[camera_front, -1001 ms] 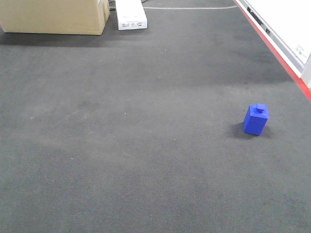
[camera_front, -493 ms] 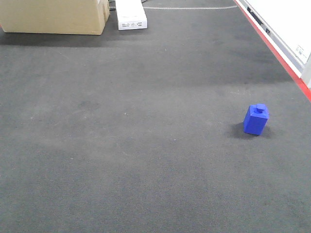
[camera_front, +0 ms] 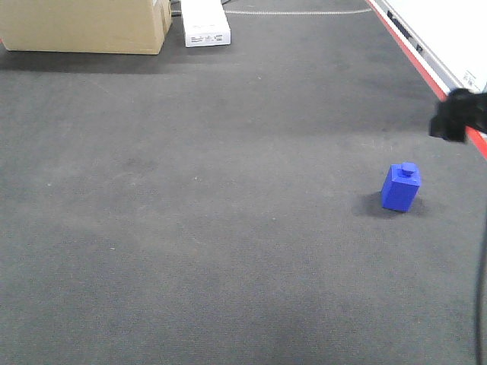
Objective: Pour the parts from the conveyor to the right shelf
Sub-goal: 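Lower the right gripper over the blue block on the conveyor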
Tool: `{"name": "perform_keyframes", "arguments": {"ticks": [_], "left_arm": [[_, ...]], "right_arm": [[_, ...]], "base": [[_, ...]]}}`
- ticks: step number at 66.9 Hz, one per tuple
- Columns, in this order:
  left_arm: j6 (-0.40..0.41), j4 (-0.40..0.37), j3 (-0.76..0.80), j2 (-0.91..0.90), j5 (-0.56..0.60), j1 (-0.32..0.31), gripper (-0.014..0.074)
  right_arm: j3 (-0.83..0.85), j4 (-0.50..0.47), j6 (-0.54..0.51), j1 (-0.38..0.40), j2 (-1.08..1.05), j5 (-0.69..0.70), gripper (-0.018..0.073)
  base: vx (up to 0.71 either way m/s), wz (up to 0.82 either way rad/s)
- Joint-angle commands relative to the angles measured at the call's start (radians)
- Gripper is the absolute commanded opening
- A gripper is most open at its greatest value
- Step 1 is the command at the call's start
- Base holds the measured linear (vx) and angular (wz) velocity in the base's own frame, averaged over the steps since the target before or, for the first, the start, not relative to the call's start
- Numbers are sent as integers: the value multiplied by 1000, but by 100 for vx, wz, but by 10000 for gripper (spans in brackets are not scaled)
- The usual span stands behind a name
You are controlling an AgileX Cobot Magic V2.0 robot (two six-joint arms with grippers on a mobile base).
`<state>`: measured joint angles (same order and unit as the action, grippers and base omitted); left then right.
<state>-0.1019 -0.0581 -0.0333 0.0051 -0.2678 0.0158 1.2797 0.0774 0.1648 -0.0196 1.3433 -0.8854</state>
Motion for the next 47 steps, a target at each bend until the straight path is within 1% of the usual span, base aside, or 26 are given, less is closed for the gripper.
{"name": "perform_keyframes", "arguments": {"ticks": [1, 7, 21, 32, 39, 47], "left_arm": [[5, -7, -24, 18, 74, -7, -6], [5, -7, -24, 18, 74, -7, -6], [5, -7, -24, 18, 74, -7, -6], [5, -7, -24, 18, 74, -7, -6], [5, -7, -24, 18, 74, -7, -6], [5, -7, -24, 18, 74, -7, -6]], "right_arm": [[168, 37, 7, 1, 102, -96, 663], [300, 55, 2, 2, 227, -188, 659], [562, 44, -33, 13, 495, -404, 651], [661, 26, -33, 47, 620, -403, 647], [668, -16, -39, 82, 662, -403, 643], [668, -42, -61, 95, 692, -403, 636]], "base": [[0, 0], [0, 0], [0, 0], [0, 0], [0, 0], [0, 0]]}}
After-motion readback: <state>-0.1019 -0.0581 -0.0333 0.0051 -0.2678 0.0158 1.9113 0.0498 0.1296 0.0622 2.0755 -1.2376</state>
